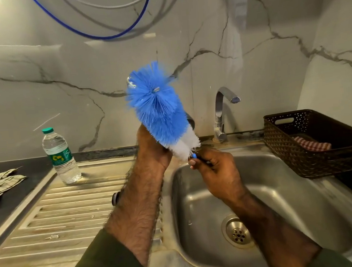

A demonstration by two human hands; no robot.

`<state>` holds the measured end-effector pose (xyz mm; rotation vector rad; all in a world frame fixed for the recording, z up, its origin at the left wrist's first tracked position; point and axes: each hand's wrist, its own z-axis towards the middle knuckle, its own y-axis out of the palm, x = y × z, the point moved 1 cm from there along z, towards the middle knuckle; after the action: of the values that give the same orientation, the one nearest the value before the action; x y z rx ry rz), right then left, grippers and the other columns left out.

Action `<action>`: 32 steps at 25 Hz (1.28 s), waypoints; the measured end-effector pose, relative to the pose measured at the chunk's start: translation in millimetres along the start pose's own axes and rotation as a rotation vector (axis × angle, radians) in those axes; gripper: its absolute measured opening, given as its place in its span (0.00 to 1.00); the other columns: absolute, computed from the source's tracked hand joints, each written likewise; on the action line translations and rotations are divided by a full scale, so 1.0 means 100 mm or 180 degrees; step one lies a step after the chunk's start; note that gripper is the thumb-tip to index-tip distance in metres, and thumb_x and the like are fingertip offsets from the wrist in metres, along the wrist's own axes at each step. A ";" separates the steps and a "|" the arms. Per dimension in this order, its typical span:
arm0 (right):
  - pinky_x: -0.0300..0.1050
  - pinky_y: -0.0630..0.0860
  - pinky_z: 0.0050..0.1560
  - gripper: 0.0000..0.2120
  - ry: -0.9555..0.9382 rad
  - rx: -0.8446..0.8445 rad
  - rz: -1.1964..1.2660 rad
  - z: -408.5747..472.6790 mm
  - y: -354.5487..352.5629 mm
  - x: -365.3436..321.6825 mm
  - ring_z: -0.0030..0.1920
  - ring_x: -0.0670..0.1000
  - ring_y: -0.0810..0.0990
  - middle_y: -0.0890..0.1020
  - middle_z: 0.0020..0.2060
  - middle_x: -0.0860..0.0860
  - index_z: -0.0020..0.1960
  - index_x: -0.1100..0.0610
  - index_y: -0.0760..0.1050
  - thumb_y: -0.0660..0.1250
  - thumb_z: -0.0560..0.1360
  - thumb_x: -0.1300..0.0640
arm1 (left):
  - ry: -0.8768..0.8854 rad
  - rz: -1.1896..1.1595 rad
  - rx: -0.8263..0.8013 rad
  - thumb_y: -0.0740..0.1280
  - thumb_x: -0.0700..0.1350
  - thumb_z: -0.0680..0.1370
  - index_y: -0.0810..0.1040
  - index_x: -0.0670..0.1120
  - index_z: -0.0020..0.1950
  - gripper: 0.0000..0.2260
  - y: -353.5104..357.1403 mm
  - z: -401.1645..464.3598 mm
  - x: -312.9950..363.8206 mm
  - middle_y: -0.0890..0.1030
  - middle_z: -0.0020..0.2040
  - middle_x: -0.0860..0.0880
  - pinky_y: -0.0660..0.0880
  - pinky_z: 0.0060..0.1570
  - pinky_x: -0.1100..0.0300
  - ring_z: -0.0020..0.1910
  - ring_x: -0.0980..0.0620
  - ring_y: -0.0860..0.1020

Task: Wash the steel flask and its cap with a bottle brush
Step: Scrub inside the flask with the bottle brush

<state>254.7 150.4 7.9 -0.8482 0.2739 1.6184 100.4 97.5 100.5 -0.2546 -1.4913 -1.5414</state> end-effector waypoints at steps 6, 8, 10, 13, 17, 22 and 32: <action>0.41 0.82 0.47 0.05 0.0316 0.0250 0.0327 0.03 -0.11 0.09 0.44 0.48 0.86 0.86 0.41 0.49 0.51 0.60 0.86 0.72 0.80 0.60 | 0.0161 -0.0072 -0.0009 0.66 0.59 0.84 0.74 0.44 0.76 0.25 0.05 0.04 -0.01 0.83 0.68 0.38 0.77 0.67 0.35 0.67 0.37 0.82; 0.41 0.82 0.46 0.04 0.0376 0.0183 0.0313 -0.01 -0.09 0.08 0.42 0.47 0.85 0.86 0.40 0.49 0.50 0.58 0.86 0.72 0.79 0.60 | 0.0225 -0.0078 0.0106 0.67 0.59 0.84 0.74 0.44 0.75 0.25 0.04 0.06 0.02 0.84 0.66 0.40 0.77 0.68 0.35 0.64 0.39 0.83; 0.40 0.81 0.45 0.03 0.0267 0.0109 0.0318 -0.01 -0.05 -0.01 0.41 0.46 0.85 0.86 0.38 0.48 0.49 0.58 0.86 0.73 0.79 0.61 | 0.0207 -0.0028 0.0074 0.70 0.59 0.81 0.76 0.44 0.72 0.26 0.06 0.05 0.06 0.85 0.60 0.42 0.82 0.60 0.41 0.58 0.41 0.85; 0.34 0.77 0.44 0.04 0.0019 0.0066 0.0319 0.07 -0.01 -0.15 0.40 0.43 0.83 0.84 0.37 0.46 0.45 0.60 0.85 0.73 0.78 0.63 | 0.0061 0.0054 -0.0123 0.80 0.58 0.72 0.78 0.45 0.64 0.27 0.05 0.07 0.00 0.84 0.52 0.45 0.83 0.52 0.47 0.51 0.44 0.84; 0.39 0.78 0.41 0.05 0.0150 0.0069 0.0252 0.07 -0.13 -0.03 0.38 0.44 0.83 0.83 0.36 0.45 0.45 0.57 0.85 0.72 0.80 0.60 | 0.0137 0.0050 0.0000 0.68 0.59 0.83 0.76 0.43 0.74 0.26 0.04 0.08 -0.01 0.85 0.63 0.42 0.79 0.65 0.37 0.63 0.39 0.83; 0.50 0.84 0.45 0.05 0.0069 -0.0294 0.0088 -0.02 0.05 -0.08 0.41 0.49 0.85 0.85 0.40 0.47 0.49 0.56 0.85 0.72 0.79 0.56 | 0.0064 0.0142 0.0074 0.56 0.50 0.88 0.73 0.44 0.52 0.13 -0.12 0.11 0.07 0.82 0.38 0.47 0.81 0.35 0.60 0.35 0.50 0.83; 0.47 0.84 0.45 0.04 0.0312 -0.0257 0.0230 -0.04 -0.03 -0.04 0.40 0.48 0.86 0.86 0.38 0.49 0.49 0.58 0.85 0.72 0.79 0.59 | 0.0244 0.0217 0.0053 0.70 0.58 0.82 0.78 0.42 0.64 0.21 -0.02 0.04 0.12 0.87 0.53 0.43 0.85 0.51 0.47 0.52 0.43 0.87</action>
<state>258.9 145.9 8.7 -0.9910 0.3130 1.6663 91.0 94.8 108.7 -0.2316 -1.4209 -1.4682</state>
